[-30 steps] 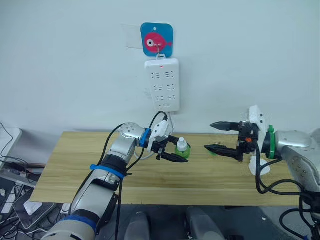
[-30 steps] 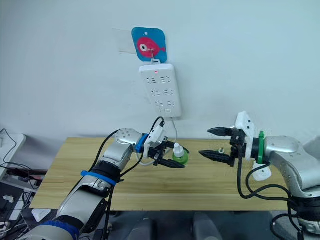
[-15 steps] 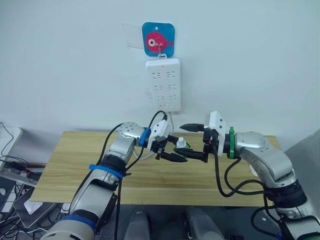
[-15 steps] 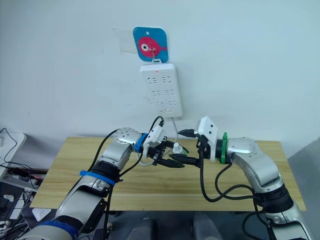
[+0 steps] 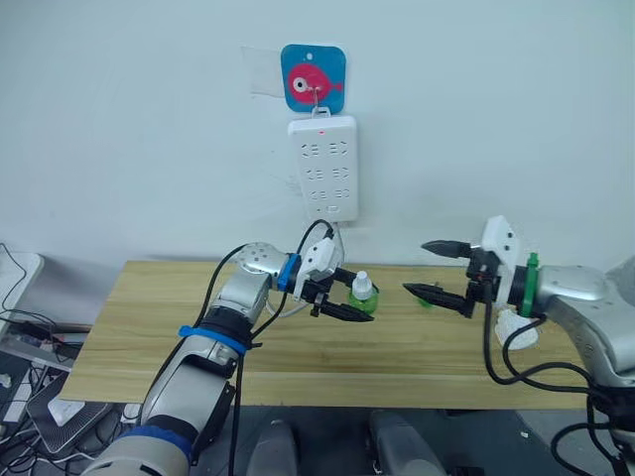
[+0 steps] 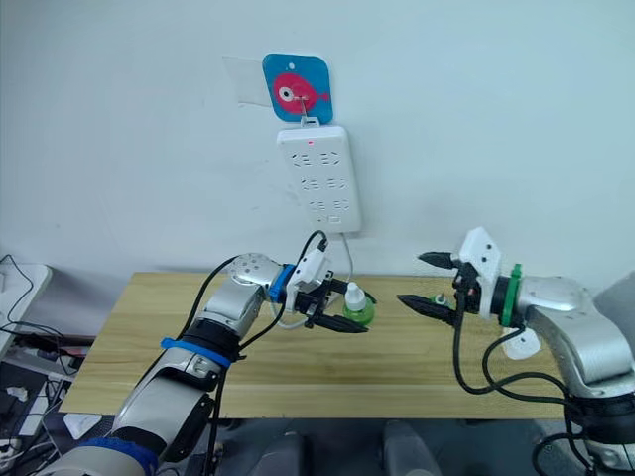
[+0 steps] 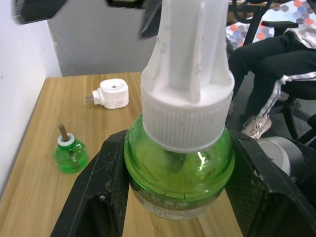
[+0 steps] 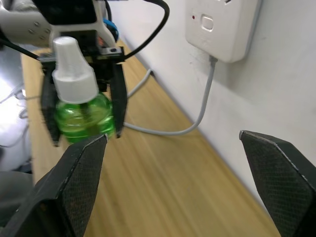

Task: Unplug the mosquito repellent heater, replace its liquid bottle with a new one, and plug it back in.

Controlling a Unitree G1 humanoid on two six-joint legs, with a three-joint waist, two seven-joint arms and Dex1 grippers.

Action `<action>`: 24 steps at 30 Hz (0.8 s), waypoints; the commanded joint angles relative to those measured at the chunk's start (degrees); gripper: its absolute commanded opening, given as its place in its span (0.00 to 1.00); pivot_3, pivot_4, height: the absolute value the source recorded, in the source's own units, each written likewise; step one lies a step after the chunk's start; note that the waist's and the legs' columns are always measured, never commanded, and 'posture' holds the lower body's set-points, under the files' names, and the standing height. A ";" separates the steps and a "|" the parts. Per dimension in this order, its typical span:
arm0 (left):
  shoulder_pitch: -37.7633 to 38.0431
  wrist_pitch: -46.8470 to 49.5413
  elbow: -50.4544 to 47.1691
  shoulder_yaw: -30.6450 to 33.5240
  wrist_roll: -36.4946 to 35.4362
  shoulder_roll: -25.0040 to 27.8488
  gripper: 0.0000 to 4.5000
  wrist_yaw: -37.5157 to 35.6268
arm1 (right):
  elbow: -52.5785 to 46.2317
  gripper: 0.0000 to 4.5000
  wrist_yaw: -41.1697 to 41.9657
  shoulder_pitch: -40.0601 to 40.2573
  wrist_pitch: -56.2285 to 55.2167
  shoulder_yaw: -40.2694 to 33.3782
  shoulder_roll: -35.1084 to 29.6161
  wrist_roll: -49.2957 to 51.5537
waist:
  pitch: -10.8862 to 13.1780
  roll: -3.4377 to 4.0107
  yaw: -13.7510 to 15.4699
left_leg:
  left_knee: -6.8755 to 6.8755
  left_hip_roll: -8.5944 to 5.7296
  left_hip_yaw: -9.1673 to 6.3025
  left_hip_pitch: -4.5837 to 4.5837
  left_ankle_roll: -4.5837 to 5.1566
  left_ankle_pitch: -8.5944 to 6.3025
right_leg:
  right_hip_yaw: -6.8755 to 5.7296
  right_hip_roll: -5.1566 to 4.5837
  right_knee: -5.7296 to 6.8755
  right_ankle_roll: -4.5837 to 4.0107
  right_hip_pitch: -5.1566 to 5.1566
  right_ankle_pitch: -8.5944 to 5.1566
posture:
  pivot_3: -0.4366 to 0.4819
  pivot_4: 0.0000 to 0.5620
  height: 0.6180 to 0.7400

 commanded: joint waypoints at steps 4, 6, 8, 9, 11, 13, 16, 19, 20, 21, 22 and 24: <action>-1.03 -1.17 -0.73 0.91 -0.27 -0.01 0.50 -0.72 | -8.15 1.00 -7.61 -4.08 8.18 2.18 7.95 9.01 | 0.00 0.00 -0.15 | 0.01 0.00 -0.01 0.01 0.00 0.00 | 0.00 0.00 0.02 0.01 0.01 0.00 | 0.45 0.23 1.00; -1.05 -1.08 -0.99 0.85 -0.29 0.09 0.50 -0.82 | -8.71 1.00 -10.01 -5.38 9.63 3.27 10.63 9.96 | 0.00 0.00 0.04 | 0.02 -0.01 -0.01 -0.02 0.00 0.00 | -0.01 -0.01 0.02 0.01 0.00 0.00 | 0.45 0.23 1.00; -0.99 -1.04 -1.22 0.80 -0.30 0.26 0.50 -0.97 | -8.84 0.92 -10.95 -5.76 9.97 4.54 11.68 9.44 | 0.00 0.00 0.10 | 0.02 -0.01 -0.02 -0.05 -0.01 0.00 | -0.03 -0.02 -0.03 0.01 -0.01 0.00 | 0.45 0.23 1.00; -0.95 -1.03 -1.32 0.77 -0.28 0.34 0.50 -1.01 | -8.75 0.88 -10.79 -5.67 9.46 5.41 11.55 8.53 | 0.00 0.00 0.23 | 0.02 -0.01 -0.03 -0.08 -0.01 0.00 | -0.03 -0.02 -0.06 0.01 -0.01 0.00 | 0.45 0.23 1.00; -0.85 -0.97 -1.52 0.72 -0.29 0.54 0.50 -1.13 | -8.33 0.72 -10.52 -5.48 8.59 6.72 11.25 7.19 | 0.00 0.00 0.32 | 0.02 -0.01 -0.02 -0.11 -0.01 0.00 | -0.06 -0.05 -0.08 0.01 -0.02 -0.01 | 0.46 0.23 1.00; -0.69 -0.82 -1.90 0.65 -0.36 0.71 0.50 -1.15 | -7.93 0.56 -10.23 -5.68 7.94 7.63 10.89 6.15 | 0.00 0.00 0.31 | 0.02 -0.02 -0.01 -0.11 -0.01 0.00 | -0.05 -0.05 -0.08 0.01 -0.02 -0.01 | 0.46 0.23 1.00; -0.53 -0.59 -2.29 0.64 -0.38 0.74 0.50 -1.14 | -7.41 0.56 -10.18 -6.18 7.52 8.17 10.92 5.73 | 0.00 0.00 0.28 | 0.02 -0.02 -0.02 -0.10 -0.01 0.00 | -0.06 -0.05 -0.06 0.02 -0.03 -0.01 | 0.46 0.23 1.00; -0.33 -0.54 -2.51 0.62 -0.32 0.71 0.50 -1.09 | -6.97 0.56 -9.79 -6.79 7.31 8.96 10.99 5.09 | 0.00 0.00 0.27 | 0.02 -0.01 -0.02 -0.10 -0.01 0.00 | -0.07 -0.05 -0.06 0.02 -0.03 -0.01 | 0.47 0.23 1.00; -0.33 -0.54 -2.50 0.61 -0.31 0.64 0.50 -1.05 | -6.79 0.56 -9.58 -6.99 7.24 9.30 10.96 4.86 | 0.00 0.00 0.27 | 0.02 -0.02 -0.02 -0.10 -0.01 0.00 | -0.06 -0.05 -0.06 0.02 -0.03 -0.01 | 0.47 0.23 1.00; -0.37 -0.52 -2.47 0.60 -0.31 0.57 0.50 -1.00 | -6.58 0.56 -9.39 -7.15 7.12 9.61 10.89 4.66 | 0.00 0.00 0.28 | 0.02 -0.01 -0.03 -0.10 -0.01 0.00 | -0.07 -0.05 -0.06 0.02 -0.03 -0.01 | 0.47 0.23 1.00; -0.37 -0.52 -2.47 0.61 -0.31 0.50 0.50 -0.95 | -6.38 0.56 -9.27 -7.28 7.05 9.85 10.91 4.56 | 0.00 0.00 0.28 | 0.02 -0.01 -0.03 -0.10 -0.01 0.00 | -0.07 -0.05 -0.06 0.02 -0.03 -0.01 | 0.47 0.23 1.00; -0.45 -0.58 -2.36 0.62 -0.29 0.34 0.50 -0.82 | -5.96 0.47 -8.87 -7.47 6.94 10.03 10.91 4.58 | 0.00 0.00 0.29 | 0.02 -0.01 -0.03 -0.10 -0.01 0.00 | -0.07 -0.05 -0.06 0.02 -0.03 -0.01 | 0.47 0.23 1.00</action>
